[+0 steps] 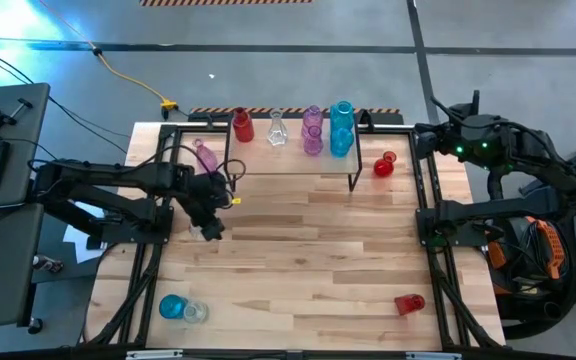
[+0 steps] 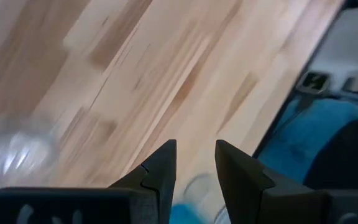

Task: Sort vases onto shelf
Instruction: Put the top transparent vase on the shelf aligned with the other transparent vase

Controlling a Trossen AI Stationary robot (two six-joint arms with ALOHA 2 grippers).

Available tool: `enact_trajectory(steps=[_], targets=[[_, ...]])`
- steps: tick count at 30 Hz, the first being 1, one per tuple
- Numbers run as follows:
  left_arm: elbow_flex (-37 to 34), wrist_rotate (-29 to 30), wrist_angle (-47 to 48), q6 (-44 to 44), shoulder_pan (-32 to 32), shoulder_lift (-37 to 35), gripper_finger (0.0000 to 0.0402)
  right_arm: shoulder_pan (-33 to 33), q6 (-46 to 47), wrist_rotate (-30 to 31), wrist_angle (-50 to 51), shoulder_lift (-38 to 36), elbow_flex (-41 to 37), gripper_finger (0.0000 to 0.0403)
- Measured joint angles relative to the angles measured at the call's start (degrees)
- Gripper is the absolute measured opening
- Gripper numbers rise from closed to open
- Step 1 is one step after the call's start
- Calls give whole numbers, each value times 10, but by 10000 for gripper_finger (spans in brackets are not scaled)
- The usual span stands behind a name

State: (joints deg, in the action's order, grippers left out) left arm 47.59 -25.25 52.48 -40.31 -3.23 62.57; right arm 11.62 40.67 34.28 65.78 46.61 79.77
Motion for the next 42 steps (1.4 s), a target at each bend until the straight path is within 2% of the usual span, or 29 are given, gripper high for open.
enact_trajectory(steps=[9, 14, 21, 26, 42], targets=[[0, 20, 121, 15, 1, 0, 104, 0, 35, -4, 9, 12, 0, 0], [0, 92, 164, 20, 0, -2, 104, 0, 70, -25, 33, 26, 0, 0], [0, 173, 168, 20, 0, -8, 104, 0, 99, -38, 52, 49, 0, 0], [0, 175, 167, 25, 0, -8, 104, 0, 99, -60, 52, 61, 0, 0], [0, 195, 168, 20, 18, -8, 104, 0, 109, -60, 52, 67, 0, 0]])
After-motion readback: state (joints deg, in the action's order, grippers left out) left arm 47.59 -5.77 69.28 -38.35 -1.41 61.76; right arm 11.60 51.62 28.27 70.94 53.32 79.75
